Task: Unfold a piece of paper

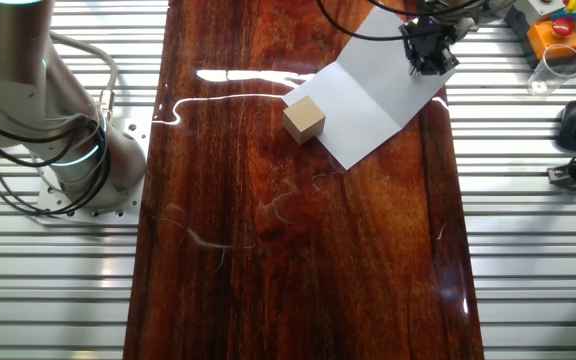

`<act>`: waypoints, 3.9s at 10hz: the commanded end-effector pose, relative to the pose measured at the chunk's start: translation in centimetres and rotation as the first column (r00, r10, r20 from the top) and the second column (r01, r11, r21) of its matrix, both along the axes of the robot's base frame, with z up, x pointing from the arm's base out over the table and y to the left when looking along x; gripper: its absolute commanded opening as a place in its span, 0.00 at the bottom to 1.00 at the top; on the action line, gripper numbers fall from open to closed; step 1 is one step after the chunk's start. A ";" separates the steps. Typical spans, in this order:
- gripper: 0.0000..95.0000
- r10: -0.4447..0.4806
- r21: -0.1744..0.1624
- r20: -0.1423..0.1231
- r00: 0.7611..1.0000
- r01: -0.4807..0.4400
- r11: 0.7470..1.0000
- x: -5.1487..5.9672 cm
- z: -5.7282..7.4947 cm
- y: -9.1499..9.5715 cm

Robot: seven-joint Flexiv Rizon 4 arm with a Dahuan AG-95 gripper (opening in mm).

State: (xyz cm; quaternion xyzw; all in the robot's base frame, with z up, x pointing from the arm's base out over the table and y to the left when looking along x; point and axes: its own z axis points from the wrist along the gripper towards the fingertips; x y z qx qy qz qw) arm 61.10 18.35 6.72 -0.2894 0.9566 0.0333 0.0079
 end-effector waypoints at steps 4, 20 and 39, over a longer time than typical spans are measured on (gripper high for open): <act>0.00 -0.004 0.001 0.010 1.000 0.004 1.000 0.1 -2.1 0.5; 0.00 -0.017 0.001 0.002 1.000 0.017 1.000 -0.1 -4.3 0.7; 0.00 -0.173 0.001 -0.015 0.985 0.173 0.985 -0.4 -3.9 -1.0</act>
